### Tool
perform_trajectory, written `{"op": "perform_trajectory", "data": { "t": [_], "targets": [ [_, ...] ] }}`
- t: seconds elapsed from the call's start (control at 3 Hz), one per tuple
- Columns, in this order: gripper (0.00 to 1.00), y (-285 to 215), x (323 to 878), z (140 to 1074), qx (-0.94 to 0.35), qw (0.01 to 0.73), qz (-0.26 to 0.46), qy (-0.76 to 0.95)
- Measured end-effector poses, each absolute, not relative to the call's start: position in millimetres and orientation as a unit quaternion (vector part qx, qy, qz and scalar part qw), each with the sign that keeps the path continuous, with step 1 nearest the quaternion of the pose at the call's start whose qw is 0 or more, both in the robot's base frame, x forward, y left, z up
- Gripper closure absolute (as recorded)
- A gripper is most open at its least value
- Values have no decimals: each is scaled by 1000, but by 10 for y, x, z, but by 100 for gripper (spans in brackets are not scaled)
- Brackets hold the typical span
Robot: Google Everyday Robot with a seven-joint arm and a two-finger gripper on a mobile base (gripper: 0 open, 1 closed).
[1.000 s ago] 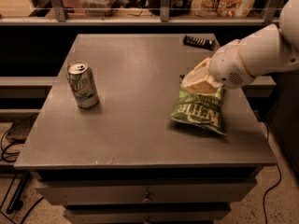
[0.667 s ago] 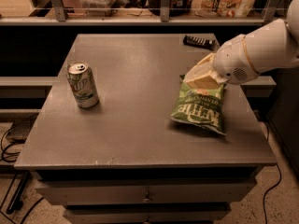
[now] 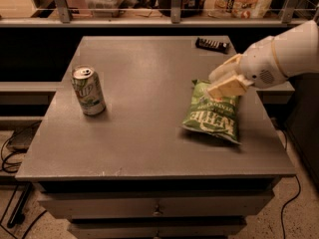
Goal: Move green jalapeno chip bag near 7up can
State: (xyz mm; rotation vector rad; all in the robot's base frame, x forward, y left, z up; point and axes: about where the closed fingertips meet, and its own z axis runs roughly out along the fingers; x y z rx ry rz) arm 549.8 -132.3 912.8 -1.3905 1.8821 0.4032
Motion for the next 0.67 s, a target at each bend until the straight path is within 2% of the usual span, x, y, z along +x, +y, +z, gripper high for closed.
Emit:
{"op": "perform_trajectory", "data": {
  "t": [0.33, 0.67],
  "targets": [
    [0, -1440, 5530, 9024, -531, 365, 158, 748],
    [0, -1507, 5551, 8853, -523, 349, 157, 761]
  ]
}}
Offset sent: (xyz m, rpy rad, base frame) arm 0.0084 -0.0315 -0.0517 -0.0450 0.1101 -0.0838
